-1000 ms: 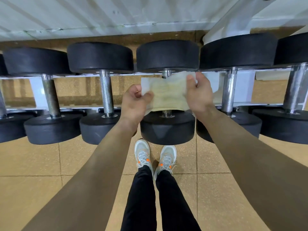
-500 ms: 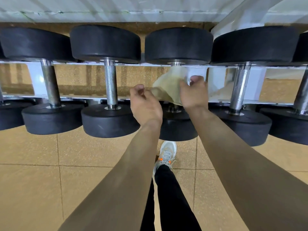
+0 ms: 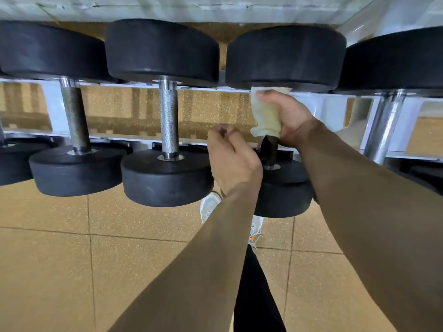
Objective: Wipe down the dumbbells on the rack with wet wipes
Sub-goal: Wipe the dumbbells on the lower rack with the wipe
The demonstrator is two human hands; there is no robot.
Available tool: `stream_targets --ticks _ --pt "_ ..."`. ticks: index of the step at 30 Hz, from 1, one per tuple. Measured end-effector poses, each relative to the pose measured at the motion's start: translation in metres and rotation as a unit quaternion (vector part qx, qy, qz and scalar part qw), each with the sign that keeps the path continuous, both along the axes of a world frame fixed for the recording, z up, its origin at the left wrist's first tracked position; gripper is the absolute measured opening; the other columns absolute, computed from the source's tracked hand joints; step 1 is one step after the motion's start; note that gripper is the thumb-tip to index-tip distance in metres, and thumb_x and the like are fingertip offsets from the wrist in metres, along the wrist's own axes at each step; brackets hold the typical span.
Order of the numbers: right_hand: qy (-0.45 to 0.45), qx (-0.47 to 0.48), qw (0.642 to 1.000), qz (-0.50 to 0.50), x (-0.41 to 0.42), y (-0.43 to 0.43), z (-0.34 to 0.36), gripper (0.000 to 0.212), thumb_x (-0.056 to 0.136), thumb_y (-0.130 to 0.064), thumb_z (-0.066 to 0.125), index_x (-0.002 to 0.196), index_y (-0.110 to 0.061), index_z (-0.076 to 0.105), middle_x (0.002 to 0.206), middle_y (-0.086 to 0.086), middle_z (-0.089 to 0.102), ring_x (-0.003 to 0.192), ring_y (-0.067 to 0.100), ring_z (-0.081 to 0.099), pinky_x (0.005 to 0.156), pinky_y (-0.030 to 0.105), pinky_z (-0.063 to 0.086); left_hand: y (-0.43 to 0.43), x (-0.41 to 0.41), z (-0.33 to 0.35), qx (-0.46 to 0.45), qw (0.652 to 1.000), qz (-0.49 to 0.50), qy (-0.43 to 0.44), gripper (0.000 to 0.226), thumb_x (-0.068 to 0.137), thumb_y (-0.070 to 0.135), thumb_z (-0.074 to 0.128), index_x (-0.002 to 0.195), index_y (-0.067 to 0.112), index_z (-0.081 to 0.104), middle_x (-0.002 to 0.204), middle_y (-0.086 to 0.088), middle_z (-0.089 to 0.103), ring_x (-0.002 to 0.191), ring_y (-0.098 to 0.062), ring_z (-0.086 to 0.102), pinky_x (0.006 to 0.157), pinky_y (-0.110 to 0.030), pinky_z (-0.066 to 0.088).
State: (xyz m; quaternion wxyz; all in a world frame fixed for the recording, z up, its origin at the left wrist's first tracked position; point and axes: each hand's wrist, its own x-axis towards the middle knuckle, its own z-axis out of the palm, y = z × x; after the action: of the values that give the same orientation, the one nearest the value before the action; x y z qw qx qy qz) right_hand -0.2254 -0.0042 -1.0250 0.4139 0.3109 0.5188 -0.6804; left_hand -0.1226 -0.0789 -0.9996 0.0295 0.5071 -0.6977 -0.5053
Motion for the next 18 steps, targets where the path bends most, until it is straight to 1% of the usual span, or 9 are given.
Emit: stream_targets --ticks 1,4,6,8,10,12,13,15,18 --pt "-0.021 -0.018 1.0 -0.009 0.0 0.001 -0.001 0.014 0.092 -0.023 0.069 0.092 -0.01 0.066 0.061 -0.001 0.066 0.054 0.016 0.066 0.052 0.029 0.055 0.0 0.0 0.0 0.004 1.0 -0.008 -0.002 0.027 0.09 0.04 0.036 0.101 0.023 0.054 0.098 0.005 0.064 0.081 -0.005 0.055 0.067 -0.011 0.035" --pt "-0.043 -0.023 0.999 -0.022 0.008 0.005 0.0 0.018 0.094 -0.025 0.064 0.089 -0.008 0.063 0.061 0.001 0.064 0.053 0.017 0.063 0.053 0.028 0.054 0.0 -0.002 0.004 0.015 0.999 -0.028 -0.019 0.028 0.089 0.042 0.035 0.101 0.026 0.053 0.104 0.003 0.065 0.087 -0.015 0.058 0.07 -0.026 0.036" --pt "-0.034 -0.008 0.999 0.026 0.017 0.011 0.0 0.018 0.089 -0.022 0.069 0.092 -0.005 0.063 0.071 0.008 0.065 0.061 0.021 0.066 0.057 0.031 0.056 0.0 -0.003 0.005 0.013 0.999 -0.035 -0.027 0.024 0.091 0.043 0.035 0.099 0.027 0.051 0.106 0.001 0.064 0.089 -0.018 0.058 0.072 -0.03 0.035" --pt "0.006 0.036 0.995 0.098 0.025 0.015 -0.003 0.018 0.085 -0.017 0.073 0.096 -0.005 0.066 0.087 0.014 0.068 0.077 0.026 0.07 0.067 0.035 0.059 -0.001 -0.003 0.004 0.01 0.999 -0.038 -0.037 0.021 0.097 0.041 0.038 0.1 0.025 0.05 0.108 -0.001 0.064 0.09 -0.021 0.058 0.073 -0.03 0.035" --pt "0.045 0.15 0.969 0.192 0.031 0.009 -0.001 0.019 0.091 -0.02 0.072 0.097 -0.004 0.063 0.09 0.013 0.068 0.081 0.025 0.067 0.065 0.028 0.056 -0.001 -0.003 0.005 0.011 0.998 -0.035 -0.052 0.017 0.102 0.039 0.04 0.099 0.024 0.048 0.108 -0.003 0.064 0.09 -0.022 0.057 0.074 -0.033 0.037" --pt "0.056 0.317 0.902 0.288 0.033 -0.002 0.0 0.035 0.094 -0.038 0.069 0.094 -0.006 0.055 0.08 0.006 0.06 0.076 0.021 0.06 0.055 0.024 0.043 -0.001 -0.005 0.005 0.005 0.998 -0.032 -0.059 0.02 0.098 0.044 0.037 0.096 0.026 0.046 0.105 -0.003 0.064 0.093 -0.026 0.059 0.077 -0.038 0.043" --pt "0.05 0.371 0.876 0.305 0.033 -0.009 0.0 0.038 0.094 -0.041 0.068 0.094 -0.006 0.054 0.079 0.005 0.058 0.077 0.022 0.058 0.057 0.025 0.041 0.0 -0.006 0.005 0.002 0.997 -0.034 -0.064 0.022 0.095 0.047 0.035 0.096 0.027 0.046 0.105 -0.003 0.064 0.094 -0.028 0.059 0.079 -0.039 0.045" --pt "0.024 0.408 0.875 0.26 0.027 -0.02 -0.003 0.032 0.09 -0.036 0.072 0.095 -0.007 0.058 0.085 0.006 0.06 0.084 0.022 0.059 0.067 0.027 0.044 0.0 -0.007 0.004 0.001 0.997 -0.033 -0.072 0.023 0.096 0.047 0.036 0.098 0.027 0.048 0.107 -0.003 0.065 0.097 -0.029 0.06 0.079 -0.038 0.044" --pt "0.001 0.387 0.914 0.121 0.009 -0.028 -0.006 0.022 0.077 -0.021 0.077 0.09 -0.009 0.063 0.083 0.001 0.065 0.08 0.018 0.063 0.072 0.027 0.053 -0.001 -0.004 0.0 0.008 0.997 -0.036 -0.069 0.025 0.099 0.047 0.038 0.102 0.026 0.052 0.107 0.0 0.065 0.096 -0.026 0.06 0.078 -0.035 0.042"
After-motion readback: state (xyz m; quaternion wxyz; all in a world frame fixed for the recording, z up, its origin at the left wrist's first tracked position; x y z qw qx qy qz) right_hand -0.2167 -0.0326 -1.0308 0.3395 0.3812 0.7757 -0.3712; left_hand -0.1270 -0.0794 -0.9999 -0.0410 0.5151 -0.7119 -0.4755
